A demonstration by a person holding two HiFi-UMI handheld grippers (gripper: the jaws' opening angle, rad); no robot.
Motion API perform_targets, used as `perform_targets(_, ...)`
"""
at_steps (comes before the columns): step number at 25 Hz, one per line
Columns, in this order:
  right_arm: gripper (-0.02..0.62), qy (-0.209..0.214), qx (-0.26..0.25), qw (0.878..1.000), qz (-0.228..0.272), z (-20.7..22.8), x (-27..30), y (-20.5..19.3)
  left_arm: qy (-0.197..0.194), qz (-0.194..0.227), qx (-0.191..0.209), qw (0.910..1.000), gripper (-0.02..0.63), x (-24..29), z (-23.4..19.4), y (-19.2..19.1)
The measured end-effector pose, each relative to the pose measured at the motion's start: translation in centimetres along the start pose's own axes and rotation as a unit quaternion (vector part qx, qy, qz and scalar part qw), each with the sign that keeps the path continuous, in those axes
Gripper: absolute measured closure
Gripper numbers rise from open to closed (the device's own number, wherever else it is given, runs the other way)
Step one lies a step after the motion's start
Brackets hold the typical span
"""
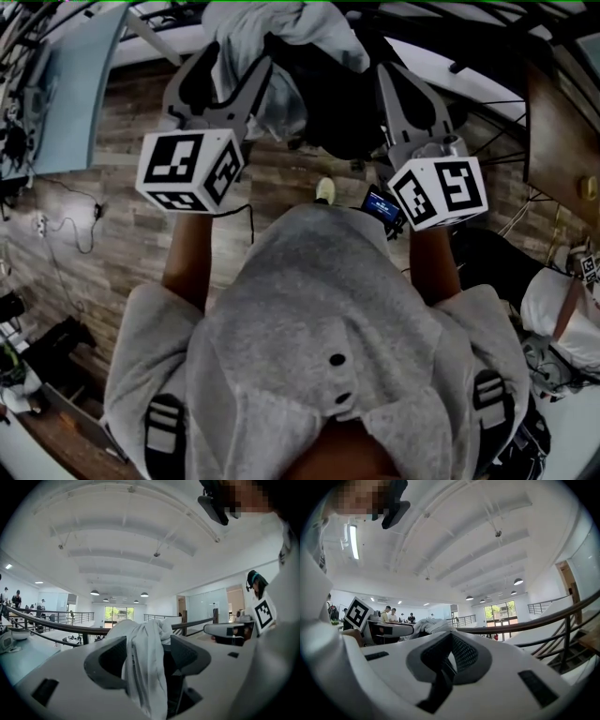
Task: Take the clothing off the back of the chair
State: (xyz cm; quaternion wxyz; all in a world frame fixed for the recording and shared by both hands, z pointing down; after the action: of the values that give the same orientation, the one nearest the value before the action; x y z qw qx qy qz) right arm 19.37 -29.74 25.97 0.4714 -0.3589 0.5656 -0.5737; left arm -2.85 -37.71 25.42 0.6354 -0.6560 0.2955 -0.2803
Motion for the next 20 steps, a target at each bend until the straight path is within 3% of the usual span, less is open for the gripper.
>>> perform_targets(7,0.586,0.006,0.005,1.0,0.0,1.4,1.0,-0.2,-0.021,-0.009,0.03,0.9993,0.188,2.4,-1.6,1.6)
perform_targets(12,0.585,0.01,0.014,1.0,0.0,2.2,1.4,-0.3,-0.068,-0.045,0.065,0.9946,0.118,4.6,-2.8,2.8)
perform_targets(20,0.585,0.01,0.021,1.0,-0.006,2.9,2.0,-0.8,-0.162,-0.149,0.102,0.9702,0.094,8.2,-3.1,2.3)
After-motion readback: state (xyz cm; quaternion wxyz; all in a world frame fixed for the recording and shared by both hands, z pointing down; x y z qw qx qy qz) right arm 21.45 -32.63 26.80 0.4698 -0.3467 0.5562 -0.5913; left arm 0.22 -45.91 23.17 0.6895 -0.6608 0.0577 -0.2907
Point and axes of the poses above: the fingertips, and each gripper's own axes: x forward along the fingers, z to its right, y out of its top, the point moved 7 cm from there along -x, backward along the fingers, and after that the axes turned 7 degrees about z, right-handed, at the moved point
